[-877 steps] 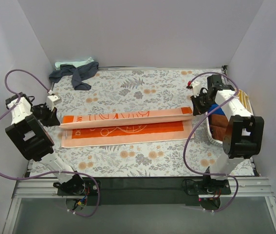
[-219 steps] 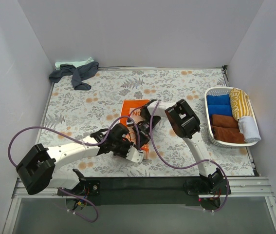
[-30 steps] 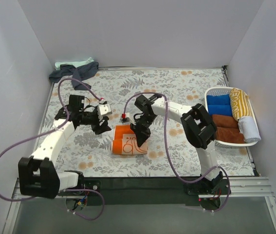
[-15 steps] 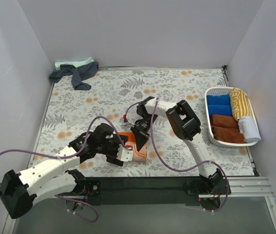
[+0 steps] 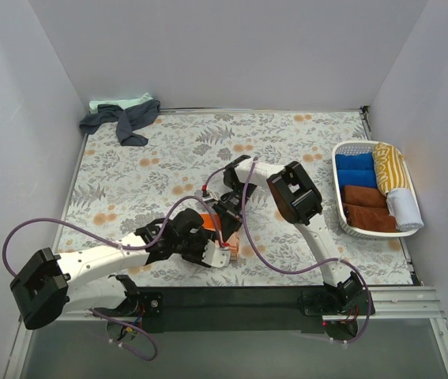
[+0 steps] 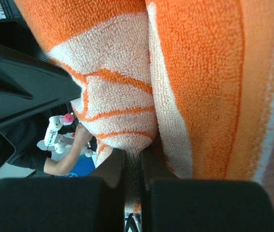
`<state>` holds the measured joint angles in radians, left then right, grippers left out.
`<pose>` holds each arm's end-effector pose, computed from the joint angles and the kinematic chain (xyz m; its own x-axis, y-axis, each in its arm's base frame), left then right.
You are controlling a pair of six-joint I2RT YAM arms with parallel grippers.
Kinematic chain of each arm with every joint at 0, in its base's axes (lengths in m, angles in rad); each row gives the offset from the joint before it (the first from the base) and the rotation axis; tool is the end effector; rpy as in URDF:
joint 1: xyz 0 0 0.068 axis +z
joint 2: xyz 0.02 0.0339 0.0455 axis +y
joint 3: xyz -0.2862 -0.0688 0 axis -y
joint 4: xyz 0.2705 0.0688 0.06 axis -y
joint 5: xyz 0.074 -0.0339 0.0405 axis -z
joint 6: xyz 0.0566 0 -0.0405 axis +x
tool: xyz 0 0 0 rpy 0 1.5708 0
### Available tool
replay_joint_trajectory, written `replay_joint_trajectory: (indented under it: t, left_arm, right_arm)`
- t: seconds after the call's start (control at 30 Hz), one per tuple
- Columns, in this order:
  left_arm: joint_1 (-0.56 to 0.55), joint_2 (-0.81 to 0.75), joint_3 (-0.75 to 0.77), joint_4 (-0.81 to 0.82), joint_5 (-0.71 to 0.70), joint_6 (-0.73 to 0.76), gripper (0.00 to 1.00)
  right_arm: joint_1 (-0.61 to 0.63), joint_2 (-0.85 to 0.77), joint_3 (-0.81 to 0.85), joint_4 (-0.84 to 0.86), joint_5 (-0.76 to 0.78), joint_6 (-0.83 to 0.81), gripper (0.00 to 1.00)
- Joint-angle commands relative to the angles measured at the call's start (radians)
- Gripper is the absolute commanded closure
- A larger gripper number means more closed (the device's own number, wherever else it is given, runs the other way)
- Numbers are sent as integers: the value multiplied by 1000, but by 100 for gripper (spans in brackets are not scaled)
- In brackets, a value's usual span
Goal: Roll the towels
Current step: Roll the towel
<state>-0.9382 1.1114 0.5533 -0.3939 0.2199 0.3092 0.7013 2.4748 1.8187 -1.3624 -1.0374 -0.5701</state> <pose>0.1256 -0.1922 0.1724 -0.1965 0.7703 -0.6066 0.9676 0.2525 0.0072 0.3134 0.3284 0.0804 -0.5564 -0.8291 -0.0545 -0.4081 0.2156 0.8871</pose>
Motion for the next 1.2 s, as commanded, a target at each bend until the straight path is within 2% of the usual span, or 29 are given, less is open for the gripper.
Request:
replay_joint_trajectory:
  t: [0.0,0.2,0.33,0.37,0.4,0.43,0.47,0.53,0.77,0.83,0.87,0.9,1.0,1.07,1.17]
  left_arm:
    - [-2,70,2,-26,-28,-19,56]
    - [-2,189,77,-100,-13,-25,78]
    - [22,241,161,-241,80,-22,95]
    - [25,252,198,-265,122,-22,98]
    - [33,258,212,-284,134,-25,100]
    - [50,274,226,-321,148,-19,100]
    - [55,280,255,-336,176,-21,100]
    - [88,304,290,-397,220,-13,100]
    - [243,540,514,-617,482,45,100]
    - [288,594,589,-643,516,39,100]
    - [352,755,719,-710,560,68,100]
    - [352,757,720,-711,561,68,100]
    - [406,898,813,-764,610,128,100]
    - [435,981,874,-780,621,157,100]
    - [463,1082,963,-827,645,197,100]
  right_arm:
    - [7,33,1,158,281,-51,91]
    - [-11,-23,25,195,370,-14,63]
    - [-78,-79,94,204,428,16,56]
    - [-94,-92,131,206,430,24,53]
    - [-114,-108,146,209,430,30,45]
    - [-152,-141,160,210,415,36,43]
    - [-173,-163,174,213,399,35,31]
    - [-239,-244,153,238,326,23,26]
    - [-362,-509,-13,325,277,-25,23]
    - [-365,-612,-96,359,280,-40,23]
    - [-358,-777,-245,444,271,-42,23]
    - [-358,-778,-246,463,270,-40,23]
    - [-321,-893,-396,573,309,-13,24]
    - [-246,-967,-517,638,384,2,23]
    - [-93,-1021,-614,746,542,12,23]
